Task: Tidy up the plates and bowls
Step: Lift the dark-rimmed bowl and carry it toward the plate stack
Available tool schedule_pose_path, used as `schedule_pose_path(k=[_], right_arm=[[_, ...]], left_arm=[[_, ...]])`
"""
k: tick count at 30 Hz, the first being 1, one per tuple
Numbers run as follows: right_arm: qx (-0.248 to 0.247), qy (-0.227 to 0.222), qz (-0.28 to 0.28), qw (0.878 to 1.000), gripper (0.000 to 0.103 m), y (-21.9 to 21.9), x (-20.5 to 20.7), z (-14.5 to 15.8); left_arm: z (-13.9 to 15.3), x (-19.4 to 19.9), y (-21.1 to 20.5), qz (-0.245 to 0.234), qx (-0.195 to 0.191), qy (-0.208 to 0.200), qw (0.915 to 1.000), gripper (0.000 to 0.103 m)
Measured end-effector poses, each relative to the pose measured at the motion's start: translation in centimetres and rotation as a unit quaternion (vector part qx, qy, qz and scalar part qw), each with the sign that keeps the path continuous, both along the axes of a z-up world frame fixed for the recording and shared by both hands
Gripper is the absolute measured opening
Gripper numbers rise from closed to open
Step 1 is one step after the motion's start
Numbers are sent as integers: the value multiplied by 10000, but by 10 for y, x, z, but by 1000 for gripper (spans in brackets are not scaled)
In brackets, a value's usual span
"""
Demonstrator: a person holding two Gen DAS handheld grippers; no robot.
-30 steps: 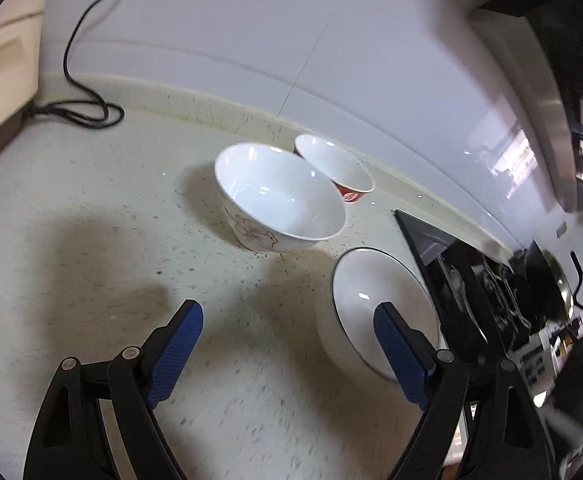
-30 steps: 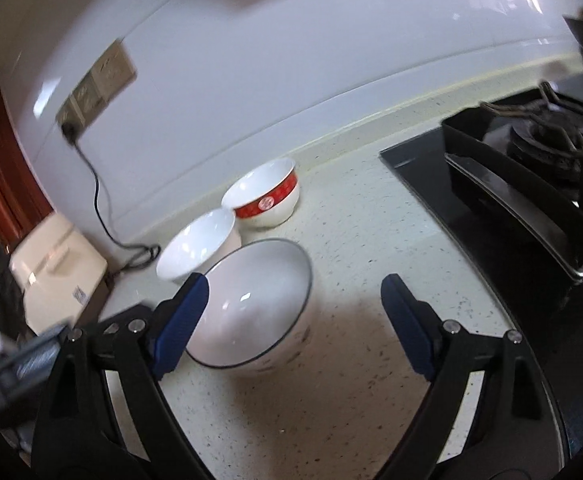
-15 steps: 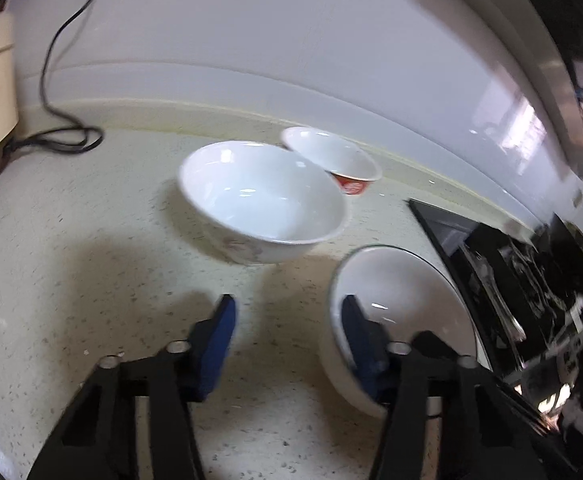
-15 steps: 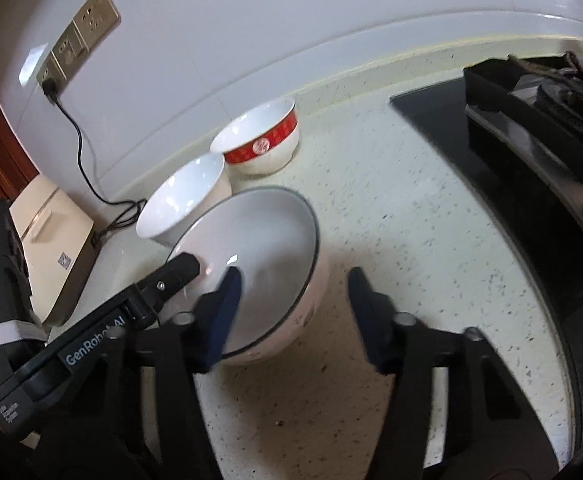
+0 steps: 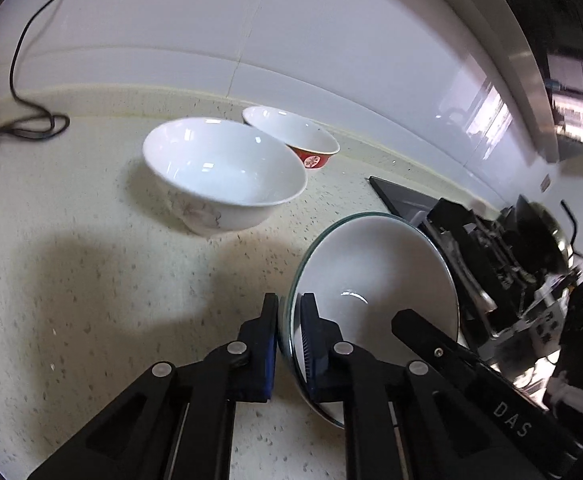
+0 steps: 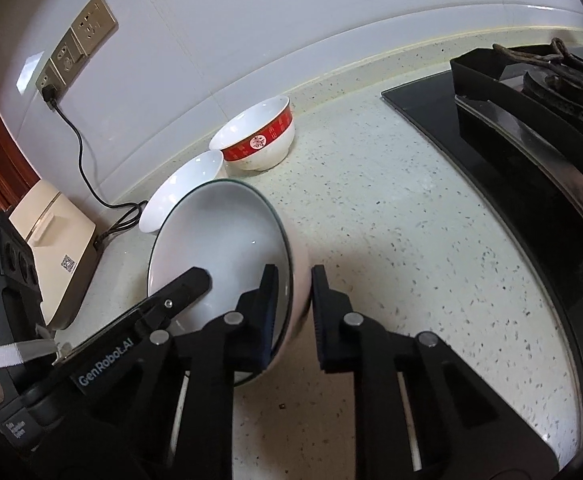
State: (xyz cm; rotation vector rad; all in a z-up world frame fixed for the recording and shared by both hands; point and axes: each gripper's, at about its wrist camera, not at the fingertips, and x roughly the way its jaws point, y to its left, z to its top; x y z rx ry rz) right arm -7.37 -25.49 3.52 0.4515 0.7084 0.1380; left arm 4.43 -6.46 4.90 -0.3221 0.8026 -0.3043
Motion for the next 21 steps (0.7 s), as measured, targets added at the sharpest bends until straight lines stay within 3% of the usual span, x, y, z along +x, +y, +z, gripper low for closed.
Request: schedule_pose_path(k=[9, 15, 21], right_arm=[[171, -97, 130, 9997, 19, 7, -19, 3], [161, -156, 255, 9994, 19, 22, -30, 4], [128, -124, 589, 9981, 19, 40, -32, 3]], left_arm=[[5, -22, 10, 45, -342, -63, 9994, 13], [11, -48, 17, 215, -31, -352, 9991, 13], [3, -62, 39, 458, -55, -234, 9987, 13]])
